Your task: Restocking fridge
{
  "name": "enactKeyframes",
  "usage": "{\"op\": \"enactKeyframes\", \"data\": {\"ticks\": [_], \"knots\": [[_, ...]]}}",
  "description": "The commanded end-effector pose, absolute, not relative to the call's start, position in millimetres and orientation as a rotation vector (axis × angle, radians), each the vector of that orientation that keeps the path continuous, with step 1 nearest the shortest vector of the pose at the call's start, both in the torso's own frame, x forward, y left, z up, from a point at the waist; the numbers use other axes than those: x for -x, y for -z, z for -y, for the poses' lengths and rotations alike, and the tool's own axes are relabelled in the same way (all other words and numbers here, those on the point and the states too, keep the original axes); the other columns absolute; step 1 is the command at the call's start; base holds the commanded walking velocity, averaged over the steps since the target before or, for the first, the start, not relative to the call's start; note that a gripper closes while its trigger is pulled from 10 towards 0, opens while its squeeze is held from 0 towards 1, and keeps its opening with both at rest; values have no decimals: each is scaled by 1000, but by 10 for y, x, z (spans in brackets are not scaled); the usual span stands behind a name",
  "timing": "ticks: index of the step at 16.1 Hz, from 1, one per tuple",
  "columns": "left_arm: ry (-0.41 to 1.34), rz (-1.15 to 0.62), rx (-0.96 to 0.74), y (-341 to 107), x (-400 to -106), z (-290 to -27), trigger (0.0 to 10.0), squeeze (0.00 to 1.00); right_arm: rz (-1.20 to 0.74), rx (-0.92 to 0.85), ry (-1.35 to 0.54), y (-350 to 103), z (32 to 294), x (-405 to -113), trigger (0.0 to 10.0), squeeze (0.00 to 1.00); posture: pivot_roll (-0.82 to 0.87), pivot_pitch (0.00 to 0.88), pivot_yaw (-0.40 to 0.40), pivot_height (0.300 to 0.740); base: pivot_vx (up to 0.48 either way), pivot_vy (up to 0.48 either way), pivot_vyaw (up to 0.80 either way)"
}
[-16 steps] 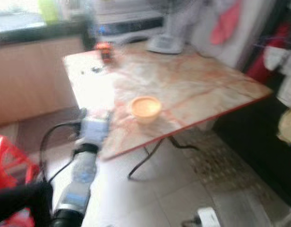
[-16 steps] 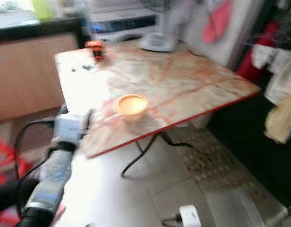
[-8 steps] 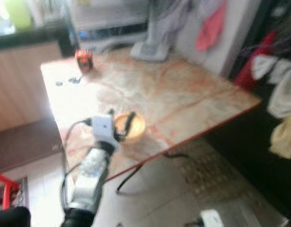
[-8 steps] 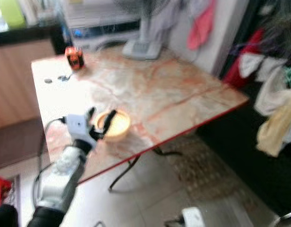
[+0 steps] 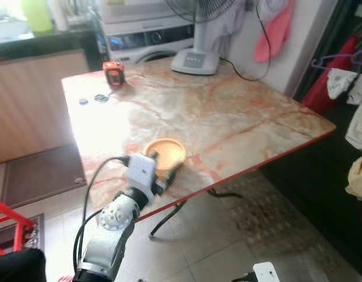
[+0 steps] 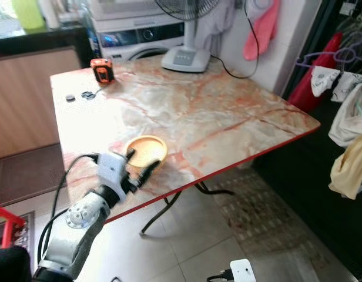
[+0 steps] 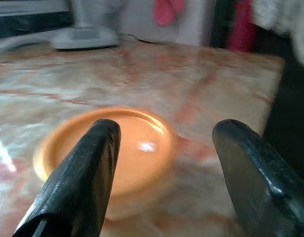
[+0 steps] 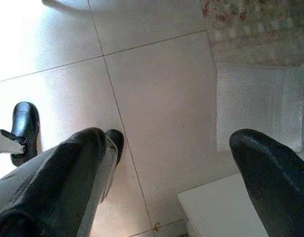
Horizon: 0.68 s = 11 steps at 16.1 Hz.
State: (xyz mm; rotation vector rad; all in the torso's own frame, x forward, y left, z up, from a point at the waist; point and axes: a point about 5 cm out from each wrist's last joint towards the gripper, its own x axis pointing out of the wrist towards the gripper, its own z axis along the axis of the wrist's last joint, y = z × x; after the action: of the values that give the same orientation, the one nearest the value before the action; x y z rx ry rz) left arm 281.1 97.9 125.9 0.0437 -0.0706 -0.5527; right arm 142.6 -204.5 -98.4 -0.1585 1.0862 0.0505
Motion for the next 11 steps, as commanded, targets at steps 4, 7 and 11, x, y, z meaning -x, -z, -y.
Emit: {"op": "enactKeyframes", "data": {"ticks": [4, 7, 11], "knots": [[698, -17, -80, -1158, -2722, -904, 10000, 0, -1089, 151, -47, 988, 2039, -1420, 10000, 0, -73, 0, -25, 740, 0, 0, 0], [695, -45, -70, -1132, -2747, -927, 10000, 0, -1089, 153, -49, 988, 2040, -1420, 10000, 0, -74, 0, -25, 740, 0, 0, 0], [652, -77, -19, -1081, -2825, -1001, 10000, 0, -1091, 159, -49, 987, 2043, -1423, 10000, 0, -75, 0, -27, 740, 0, 0, 0]]}}
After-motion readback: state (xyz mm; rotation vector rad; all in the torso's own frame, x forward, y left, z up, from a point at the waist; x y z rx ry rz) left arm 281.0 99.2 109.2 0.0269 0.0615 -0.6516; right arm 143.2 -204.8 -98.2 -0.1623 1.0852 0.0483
